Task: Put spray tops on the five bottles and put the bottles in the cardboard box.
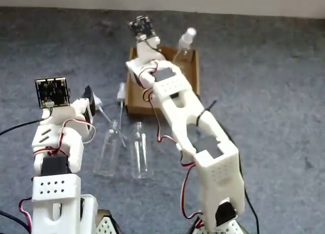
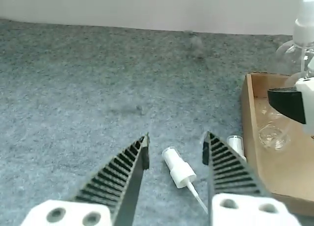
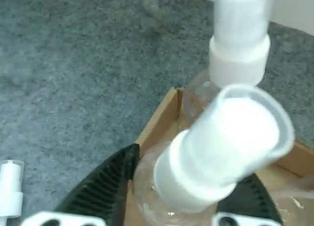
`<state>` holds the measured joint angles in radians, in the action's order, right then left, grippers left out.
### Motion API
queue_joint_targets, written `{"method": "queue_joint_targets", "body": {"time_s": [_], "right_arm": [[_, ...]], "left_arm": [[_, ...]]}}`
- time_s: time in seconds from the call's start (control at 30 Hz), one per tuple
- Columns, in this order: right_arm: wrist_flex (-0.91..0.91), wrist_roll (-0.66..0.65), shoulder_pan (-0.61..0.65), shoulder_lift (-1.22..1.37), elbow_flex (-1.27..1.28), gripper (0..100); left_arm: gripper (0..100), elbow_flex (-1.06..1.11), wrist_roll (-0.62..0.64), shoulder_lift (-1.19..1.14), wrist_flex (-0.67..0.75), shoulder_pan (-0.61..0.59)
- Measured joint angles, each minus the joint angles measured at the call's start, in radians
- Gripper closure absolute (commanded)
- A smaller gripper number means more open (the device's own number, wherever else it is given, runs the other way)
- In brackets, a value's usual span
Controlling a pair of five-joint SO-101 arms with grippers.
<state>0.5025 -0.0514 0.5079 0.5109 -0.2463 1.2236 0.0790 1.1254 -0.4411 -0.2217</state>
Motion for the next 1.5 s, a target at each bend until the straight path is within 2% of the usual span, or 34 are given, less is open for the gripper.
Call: {"method": "queue_joint_targets", "body": {"time_s": [0.27, 0.5, 0.77, 1.0, 1.5], "right_arm": [[0.081, -0.003, -0.002, 0.002, -0.046, 79.6], [0.199, -0.003, -0.002, 0.002, -0.192, 79.6], [0.216, -0.003, -0.002, 0.002, -0.212, 80.2], [0.216, -0.003, -0.002, 0.002, -0.212, 98.9], [0.216, -0.005, -0.006, 0.002, -0.212, 99.5]], "left_arm": [[86, 0.0, 0.0, 0.0, 0.0, 0.0], [86, 0.0, 0.0, 0.0, 0.0, 0.0], [86, 0.0, 0.0, 0.0, 0.0, 0.0], [86, 0.0, 0.0, 0.0, 0.0, 0.0], [86, 0.0, 0.0, 0.0, 0.0, 0.0]]}}
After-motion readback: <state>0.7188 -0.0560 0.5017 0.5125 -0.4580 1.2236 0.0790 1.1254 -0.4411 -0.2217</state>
